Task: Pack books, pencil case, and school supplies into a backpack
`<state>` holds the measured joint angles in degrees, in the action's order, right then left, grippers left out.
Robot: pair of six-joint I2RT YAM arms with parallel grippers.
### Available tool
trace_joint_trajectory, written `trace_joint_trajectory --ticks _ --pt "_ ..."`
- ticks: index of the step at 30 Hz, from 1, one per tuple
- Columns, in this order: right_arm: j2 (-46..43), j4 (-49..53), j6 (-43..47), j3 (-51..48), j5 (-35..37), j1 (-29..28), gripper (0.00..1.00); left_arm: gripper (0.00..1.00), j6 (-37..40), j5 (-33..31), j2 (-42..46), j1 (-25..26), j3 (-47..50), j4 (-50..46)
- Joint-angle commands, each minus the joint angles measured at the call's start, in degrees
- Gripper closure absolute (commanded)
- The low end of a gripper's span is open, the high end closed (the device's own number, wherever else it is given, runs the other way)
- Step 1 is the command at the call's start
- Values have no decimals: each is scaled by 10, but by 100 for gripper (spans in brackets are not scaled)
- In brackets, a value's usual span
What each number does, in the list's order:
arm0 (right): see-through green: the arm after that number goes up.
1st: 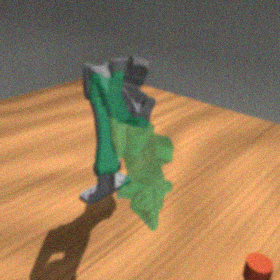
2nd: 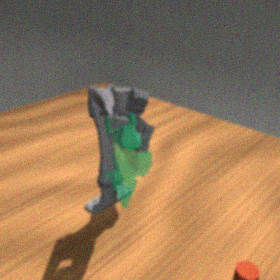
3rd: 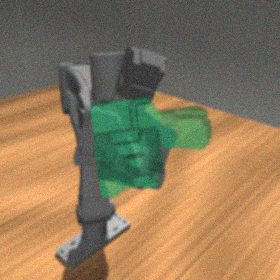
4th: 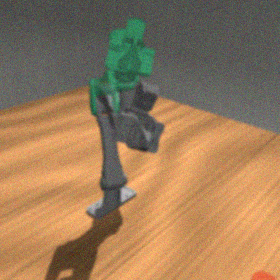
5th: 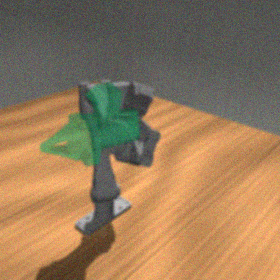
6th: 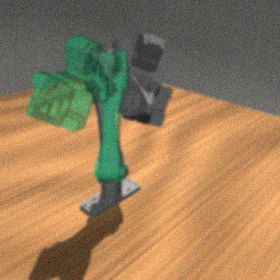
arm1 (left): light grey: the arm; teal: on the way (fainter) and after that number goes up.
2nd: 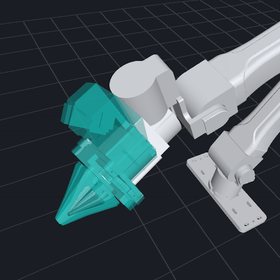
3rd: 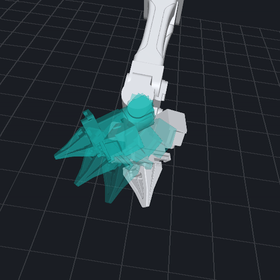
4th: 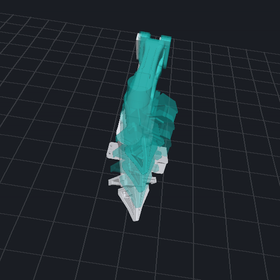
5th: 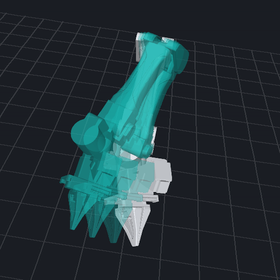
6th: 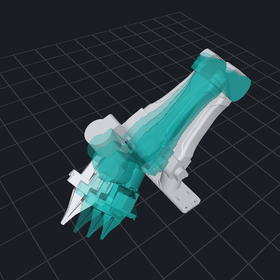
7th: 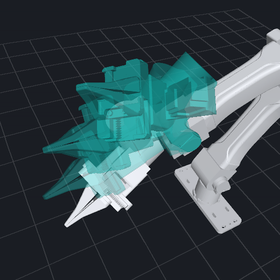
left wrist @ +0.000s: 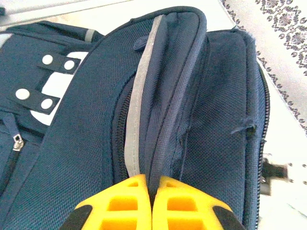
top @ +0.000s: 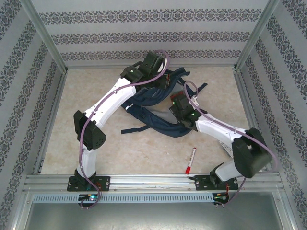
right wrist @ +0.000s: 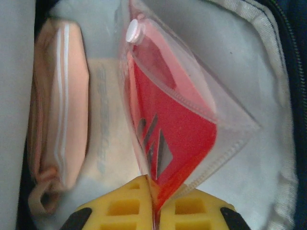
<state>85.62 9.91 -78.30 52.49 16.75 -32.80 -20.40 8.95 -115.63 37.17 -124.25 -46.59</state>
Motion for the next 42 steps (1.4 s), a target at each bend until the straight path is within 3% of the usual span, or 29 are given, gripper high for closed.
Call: trace_joint_trajectory --ticks 1,4,7,12,18,25,31,36,39,42 --pt "50 -30 -36 49 30 -11 83 100 -29 30 23 5 6 82" --pt "63 -98 -43 45 -62 -19 67 100 -22 23 29 3 8 78" --pt "53 -128 -13 31 -173 -12 59 100 -29 13 42 -5 28 86" --pt "4 -113 117 -22 -316 32 49 100 -41 33 62 -25 70 120" --pt "-22 -5 349 -7 -475 101 48 100 -30 44 67 -35 75 128" --pt "7 52 459 12 -406 147 54 100 -32 51 69 -38 81 135" --pt "99 0 410 34 -367 148 49 100 -38 61 64 -38 83 137" --pt "153 -87 364 54 -426 122 73 100 -38 74 57 -38 74 126" --pt "166 -134 327 75 -462 97 75 100 -43 81 60 -38 83 134" --pt "170 -170 271 84 -448 75 80 100 -50 91 60 -38 87 138"
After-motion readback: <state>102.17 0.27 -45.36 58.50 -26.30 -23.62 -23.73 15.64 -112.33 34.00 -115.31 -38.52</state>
